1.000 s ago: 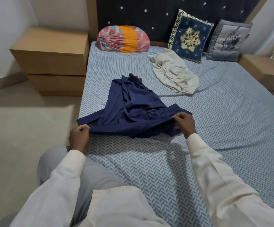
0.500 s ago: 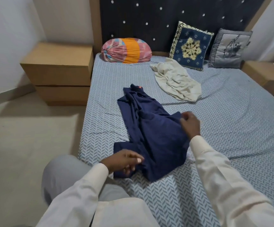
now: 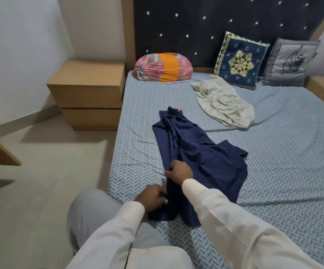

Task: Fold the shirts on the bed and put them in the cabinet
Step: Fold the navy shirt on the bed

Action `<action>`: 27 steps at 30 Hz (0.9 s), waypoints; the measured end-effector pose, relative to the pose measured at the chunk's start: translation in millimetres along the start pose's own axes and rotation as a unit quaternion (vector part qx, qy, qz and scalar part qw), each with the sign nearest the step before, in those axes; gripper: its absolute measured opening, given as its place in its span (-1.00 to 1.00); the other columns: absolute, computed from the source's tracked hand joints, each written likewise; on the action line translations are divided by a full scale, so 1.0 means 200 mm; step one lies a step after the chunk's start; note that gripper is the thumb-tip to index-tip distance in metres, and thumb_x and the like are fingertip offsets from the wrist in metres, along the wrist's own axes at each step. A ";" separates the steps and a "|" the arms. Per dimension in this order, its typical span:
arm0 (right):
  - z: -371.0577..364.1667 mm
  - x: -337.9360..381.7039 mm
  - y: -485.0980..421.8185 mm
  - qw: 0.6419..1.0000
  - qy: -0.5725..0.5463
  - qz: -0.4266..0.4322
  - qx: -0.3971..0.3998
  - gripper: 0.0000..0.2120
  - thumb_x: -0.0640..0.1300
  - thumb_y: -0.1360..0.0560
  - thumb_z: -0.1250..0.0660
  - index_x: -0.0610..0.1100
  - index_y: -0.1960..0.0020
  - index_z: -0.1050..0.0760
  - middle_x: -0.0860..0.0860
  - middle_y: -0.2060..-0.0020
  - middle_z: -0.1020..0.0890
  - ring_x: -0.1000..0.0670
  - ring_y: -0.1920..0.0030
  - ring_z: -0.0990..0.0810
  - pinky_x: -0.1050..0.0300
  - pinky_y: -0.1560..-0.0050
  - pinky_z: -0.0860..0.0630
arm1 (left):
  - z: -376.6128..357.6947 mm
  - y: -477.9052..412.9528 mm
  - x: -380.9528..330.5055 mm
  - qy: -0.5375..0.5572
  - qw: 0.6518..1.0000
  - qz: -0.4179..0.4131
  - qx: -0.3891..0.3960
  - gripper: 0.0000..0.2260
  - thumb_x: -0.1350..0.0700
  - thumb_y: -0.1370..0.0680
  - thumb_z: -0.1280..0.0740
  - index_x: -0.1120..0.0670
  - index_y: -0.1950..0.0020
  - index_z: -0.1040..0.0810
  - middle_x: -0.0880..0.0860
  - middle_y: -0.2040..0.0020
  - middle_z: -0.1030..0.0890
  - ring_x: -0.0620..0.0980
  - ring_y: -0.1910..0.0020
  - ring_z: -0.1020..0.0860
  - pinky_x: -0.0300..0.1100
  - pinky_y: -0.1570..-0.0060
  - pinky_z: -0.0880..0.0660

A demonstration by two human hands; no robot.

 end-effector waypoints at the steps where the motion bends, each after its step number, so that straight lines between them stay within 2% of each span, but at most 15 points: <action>1: 0.00 0.00 0.00 0.999 0.035 -0.007 -0.009 -0.72 0.05 -0.48 -0.37 -0.13 -0.02 -0.44 -0.07 0.05 -0.54 -0.15 0.00 -0.57 0.07 0.15 -0.43 | -0.04 0.03 -0.01 0.052 0.998 0.005 0.046 -0.81 0.16 -0.46 -0.43 0.08 -0.06 -0.63 0.18 0.05 -0.67 0.04 0.18 -0.60 -0.04 0.13 -0.56; 3: -0.01 0.00 0.01 0.995 0.101 -0.020 -0.013 -0.76 -0.05 -0.51 -0.32 -0.14 -0.11 -0.45 -0.10 -0.04 -0.55 -0.17 -0.07 -0.57 0.06 0.11 -0.44 | -0.07 0.07 -0.02 0.108 0.988 0.009 0.107 -0.86 0.11 -0.43 -0.47 0.03 0.03 -0.63 0.14 0.17 -0.65 0.02 0.24 -0.56 -0.12 0.24 -0.50; 5: -0.01 0.00 -0.01 0.990 0.141 -0.018 0.006 -0.81 -0.17 -0.54 -0.24 -0.15 -0.14 -0.46 -0.12 -0.08 -0.57 -0.19 -0.08 -0.58 0.04 0.07 -0.47 | -0.06 0.09 -0.04 0.153 0.981 0.002 0.117 -0.89 0.17 -0.46 -0.44 0.06 0.03 -0.64 0.09 0.20 -0.64 -0.01 0.25 -0.56 -0.20 0.29 -0.48; 7: 0.00 0.00 -0.03 0.994 0.100 0.004 0.046 -0.89 -0.22 -0.50 -0.23 -0.15 -0.02 -0.48 -0.13 -0.01 -0.58 -0.19 -0.05 -0.58 0.06 0.05 -0.47 | 0.05 0.05 -0.05 0.153 0.988 -0.017 0.028 -0.80 0.22 -0.49 -0.36 0.08 -0.09 -0.64 0.05 0.11 -0.67 -0.05 0.20 -0.60 -0.25 0.26 -0.51; 9: 0.02 0.02 -0.02 0.991 0.005 0.044 0.124 -0.95 -0.25 -0.45 -0.25 -0.16 0.17 -0.47 -0.10 0.17 -0.58 -0.13 0.08 -0.58 0.14 0.13 -0.41 | 0.23 0.02 -0.06 0.048 0.987 -0.063 -0.141 -0.60 0.20 -0.48 -0.33 0.02 -0.32 -0.53 0.03 -0.16 -0.61 -0.07 -0.05 -0.59 -0.25 0.00 -0.51; 10: 0.04 0.03 0.02 0.982 -0.054 0.053 0.172 -0.87 -0.28 -0.45 -0.23 -0.16 0.26 -0.48 -0.06 0.28 -0.56 -0.08 0.19 -0.55 0.16 0.19 -0.38 | 0.29 0.02 -0.07 -0.004 0.976 -0.100 -0.195 -0.50 0.21 -0.47 -0.34 0.00 -0.41 -0.44 0.02 -0.31 -0.52 -0.07 -0.22 -0.51 -0.23 -0.17 -0.44; 12: 0.08 0.07 0.15 0.943 -0.196 0.043 0.267 -0.77 -0.32 -0.42 -0.20 -0.10 0.36 -0.47 0.03 0.39 -0.51 0.03 0.32 -0.46 0.16 0.21 -0.37 | 0.31 0.01 -0.16 -0.093 0.954 -0.185 -0.217 -0.39 0.25 -0.43 -0.33 0.00 -0.48 -0.36 0.01 -0.46 -0.36 -0.05 -0.44 -0.32 -0.18 -0.37 -0.30; 13: 0.10 0.08 0.22 0.916 -0.258 0.033 0.306 -0.78 -0.31 -0.38 -0.19 -0.08 0.34 -0.51 0.02 0.37 -0.54 0.04 0.30 -0.47 0.15 0.16 -0.39 | 0.30 0.00 -0.20 -0.136 0.941 -0.226 -0.211 -0.41 0.27 -0.40 -0.33 0.01 -0.43 -0.42 0.02 -0.44 -0.40 -0.01 -0.45 -0.30 -0.15 -0.39 -0.27; 15: 0.18 0.09 0.32 0.870 -0.334 0.011 0.364 -0.78 -0.28 -0.33 -0.20 -0.10 0.25 -0.60 -0.03 0.28 -0.60 0.03 0.24 -0.54 0.15 0.10 -0.45 | 0.29 0.01 -0.26 -0.181 0.919 -0.279 -0.212 -0.59 0.25 -0.34 -0.35 0.05 -0.18 -0.59 0.07 -0.19 -0.59 0.11 -0.32 -0.47 -0.11 -0.29 -0.36; 17: 0.31 0.06 0.34 0.865 -0.351 0.016 0.358 -0.78 -0.26 -0.29 -0.26 -0.16 0.15 -0.65 -0.03 0.24 -0.65 0.06 0.22 -0.59 0.26 0.11 -0.51 | 0.33 0.02 -0.26 -0.165 0.926 -0.259 -0.218 -0.68 0.21 -0.31 -0.33 0.04 -0.05 -0.60 0.09 0.05 -0.64 0.15 -0.05 -0.57 -0.10 -0.02 -0.43; 19: 0.44 0.00 0.32 0.881 -0.295 0.039 0.367 -0.66 -0.23 -0.28 -0.39 -0.27 -0.04 -0.63 -0.04 0.15 -0.67 0.09 0.13 -0.62 0.34 0.05 -0.52 | 0.44 0.02 -0.22 -0.156 0.930 -0.225 -0.245 -0.67 0.17 -0.31 -0.31 0.00 -0.06 -0.56 0.07 0.10 -0.61 0.12 0.08 -0.56 -0.10 0.10 -0.45; 20: 0.49 -0.02 0.32 0.880 -0.265 0.049 0.390 -0.62 -0.22 -0.30 -0.47 -0.27 -0.11 -0.61 -0.07 0.07 -0.68 0.05 0.08 -0.64 0.28 0.01 -0.54 | 0.50 0.02 -0.21 -0.181 0.920 -0.217 -0.270 -0.69 0.13 -0.31 -0.32 -0.01 -0.04 -0.55 0.06 0.11 -0.60 0.12 0.12 -0.56 -0.08 0.14 -0.46; 22: 0.58 -0.09 0.28 0.878 -0.237 0.041 0.414 -0.64 -0.16 -0.38 -0.53 -0.21 -0.15 -0.61 -0.12 -0.02 -0.69 -0.04 0.03 -0.66 0.14 -0.01 -0.58 | 0.65 0.02 -0.22 -0.245 0.887 -0.207 -0.333 -0.75 0.04 -0.33 -0.31 -0.01 0.01 -0.54 0.05 0.15 -0.56 0.17 0.20 -0.56 -0.05 0.24 -0.46; 24: 0.70 -0.14 0.22 0.886 -0.222 0.042 0.405 -0.65 -0.12 -0.46 -0.47 -0.23 -0.19 -0.58 -0.18 -0.09 -0.67 -0.08 0.01 -0.67 0.09 -0.01 -0.60 | 0.82 0.05 -0.26 -0.263 0.862 -0.184 -0.392 -0.79 0.03 -0.37 -0.24 -0.01 0.05 -0.56 0.04 0.14 -0.56 0.20 0.25 -0.56 -0.05 0.30 -0.45; 27: 0.89 -0.16 0.17 0.904 -0.207 0.060 0.369 -0.46 0.09 -0.34 -0.57 -0.23 -0.16 -0.61 -0.24 -0.09 -0.66 -0.13 0.05 -0.66 0.07 0.04 -0.62 | 1.06 0.10 -0.36 -0.248 0.824 -0.191 -0.472 -0.69 0.03 -0.35 -0.10 0.02 0.12 -0.62 0.04 0.18 -0.59 0.16 0.22 -0.54 -0.06 0.26 -0.44</action>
Point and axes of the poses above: each hand's wrist, its own y-axis away from the middle knuckle, its own z-axis out of the back of the hand, x = y × z, the point moved 7 cm from there along -y, towards the middle knuckle
